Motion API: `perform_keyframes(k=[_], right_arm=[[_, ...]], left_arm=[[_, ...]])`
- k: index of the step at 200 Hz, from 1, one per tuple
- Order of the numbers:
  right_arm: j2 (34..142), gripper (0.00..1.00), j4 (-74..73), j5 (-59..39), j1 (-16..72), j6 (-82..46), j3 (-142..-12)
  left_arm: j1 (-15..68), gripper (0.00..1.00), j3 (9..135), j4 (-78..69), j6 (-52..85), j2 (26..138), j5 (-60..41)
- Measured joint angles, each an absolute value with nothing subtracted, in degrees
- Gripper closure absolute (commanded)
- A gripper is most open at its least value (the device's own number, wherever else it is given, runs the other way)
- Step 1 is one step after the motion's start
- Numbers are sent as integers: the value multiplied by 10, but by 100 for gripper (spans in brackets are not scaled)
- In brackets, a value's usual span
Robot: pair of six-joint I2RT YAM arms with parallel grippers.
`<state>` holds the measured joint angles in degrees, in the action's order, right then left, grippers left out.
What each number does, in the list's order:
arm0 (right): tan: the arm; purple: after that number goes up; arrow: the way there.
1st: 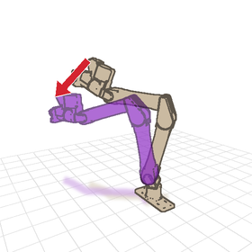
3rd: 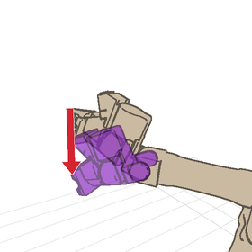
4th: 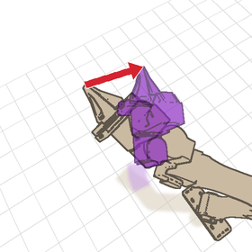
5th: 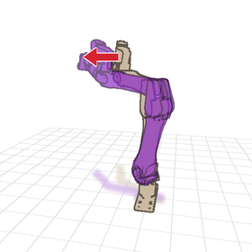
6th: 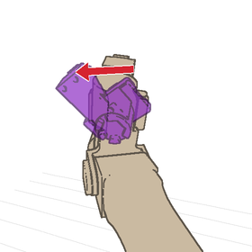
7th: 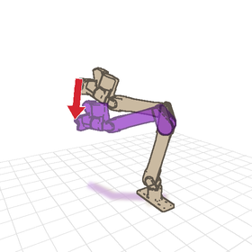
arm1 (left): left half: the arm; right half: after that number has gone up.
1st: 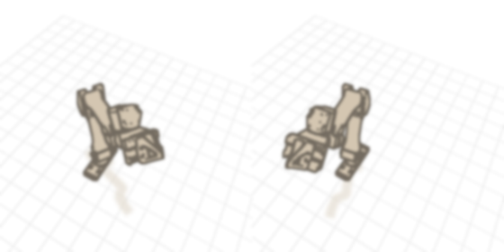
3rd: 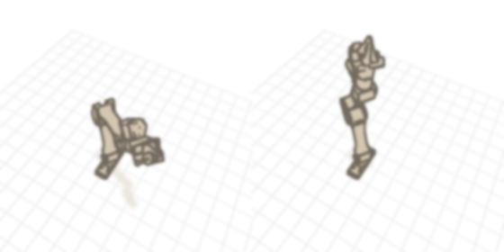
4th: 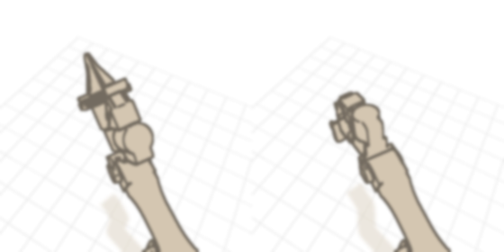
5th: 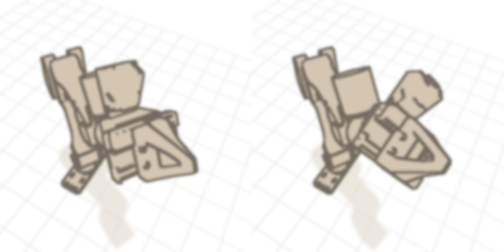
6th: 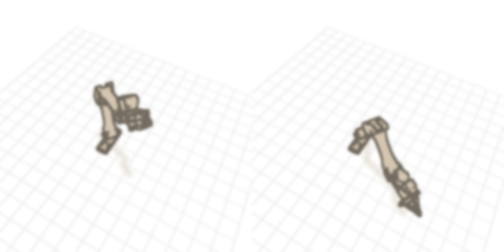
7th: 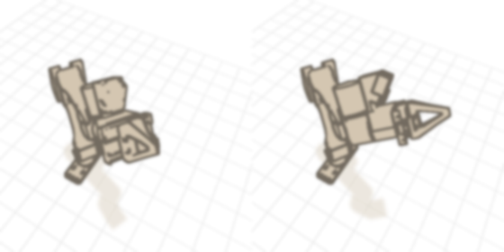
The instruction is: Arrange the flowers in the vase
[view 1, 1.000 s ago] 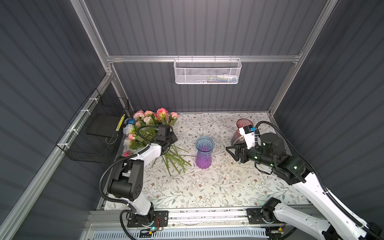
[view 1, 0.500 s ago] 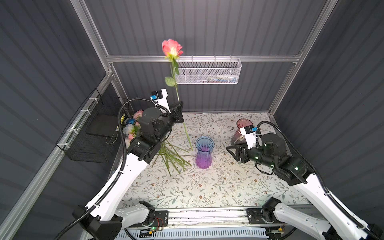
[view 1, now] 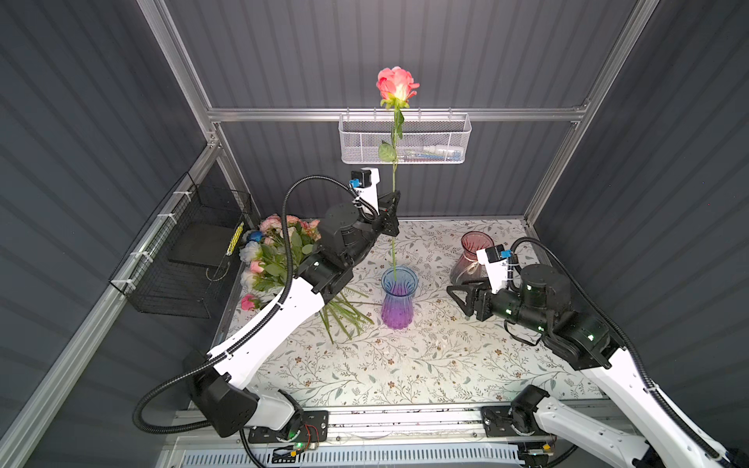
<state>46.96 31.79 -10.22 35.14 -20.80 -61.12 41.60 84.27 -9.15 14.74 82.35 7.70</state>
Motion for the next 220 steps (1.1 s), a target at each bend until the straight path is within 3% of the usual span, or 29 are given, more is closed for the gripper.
perform_keyframes(k=[87, 116, 126, 153, 163, 192, 220], right_arm=[[454, 29, 311, -84, 351, -208, -607], [457, 23, 305, -75, 351, -208, -605], [457, 21, 303, -73, 351, -209, -604], [456, 13, 298, -68, 351, -210, -604], [456, 1, 297, -65, 351, -210, -603], [455, 1, 294, -59, 351, -210, -601], [449, 1, 282, -45, 351, -217, -594]], left_arm=[[420, 100, 696, -150, 174, 832, 53], [420, 96, 669, -151, 198, 832, 35], [420, 90, 663, -151, 203, 832, 30], [420, 64, 643, -144, 223, 821, 23], [420, 61, 638, -140, 226, 815, 22], [420, 54, 635, -131, 234, 791, 22], [420, 31, 635, -125, 239, 757, 26]])
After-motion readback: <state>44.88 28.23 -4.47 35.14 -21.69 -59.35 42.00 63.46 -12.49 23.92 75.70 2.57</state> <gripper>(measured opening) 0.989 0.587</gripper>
